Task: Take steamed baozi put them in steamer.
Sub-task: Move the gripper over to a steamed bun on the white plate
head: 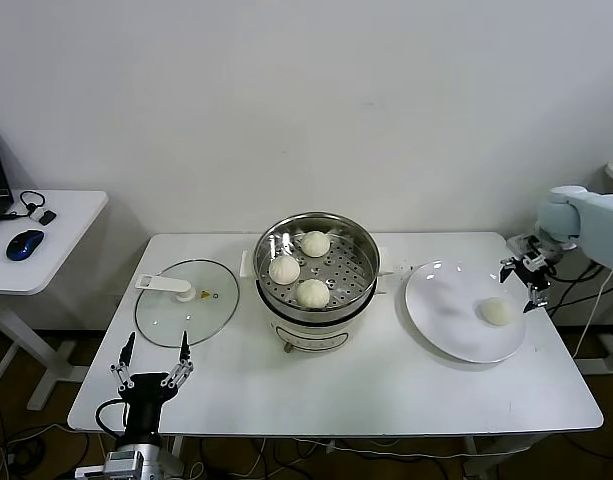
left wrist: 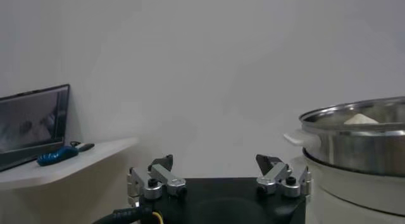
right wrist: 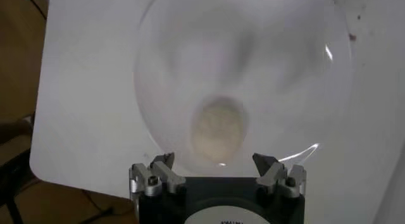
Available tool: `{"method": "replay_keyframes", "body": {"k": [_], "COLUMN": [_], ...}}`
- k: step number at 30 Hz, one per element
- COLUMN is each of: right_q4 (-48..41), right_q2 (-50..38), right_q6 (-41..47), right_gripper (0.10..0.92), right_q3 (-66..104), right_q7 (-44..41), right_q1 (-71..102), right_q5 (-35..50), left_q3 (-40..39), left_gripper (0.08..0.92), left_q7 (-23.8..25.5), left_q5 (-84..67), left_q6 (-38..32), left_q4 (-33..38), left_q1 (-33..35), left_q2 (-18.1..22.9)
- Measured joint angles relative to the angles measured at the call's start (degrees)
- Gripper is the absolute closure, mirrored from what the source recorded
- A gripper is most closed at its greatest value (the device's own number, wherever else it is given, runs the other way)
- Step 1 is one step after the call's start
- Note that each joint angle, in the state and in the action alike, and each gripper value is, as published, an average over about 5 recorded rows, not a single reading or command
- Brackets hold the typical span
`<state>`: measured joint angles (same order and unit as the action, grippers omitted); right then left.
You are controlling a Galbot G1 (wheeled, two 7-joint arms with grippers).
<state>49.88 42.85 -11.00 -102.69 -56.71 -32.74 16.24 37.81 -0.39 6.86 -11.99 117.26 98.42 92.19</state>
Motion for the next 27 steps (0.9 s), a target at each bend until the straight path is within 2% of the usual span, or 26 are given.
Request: {"method": "replay_keyframes", "body": {"k": [27], "right_q4": [-10.91], "right_q2": [2.09], "right_q6": [-0.53], "right_gripper": [0.203], "right_q3": [16.01], "right_q7": [0.13], "right_q1": [14.01], "right_q5": [-3.93], "left_q3": [-0.85], "left_gripper": [0.177], "left_q7": [0.30], "left_q5": [1.08], "left_q6": [-0.06], "left_q4": [0.01], "left_q1": [0.66], "left_q2": [0.00]}}
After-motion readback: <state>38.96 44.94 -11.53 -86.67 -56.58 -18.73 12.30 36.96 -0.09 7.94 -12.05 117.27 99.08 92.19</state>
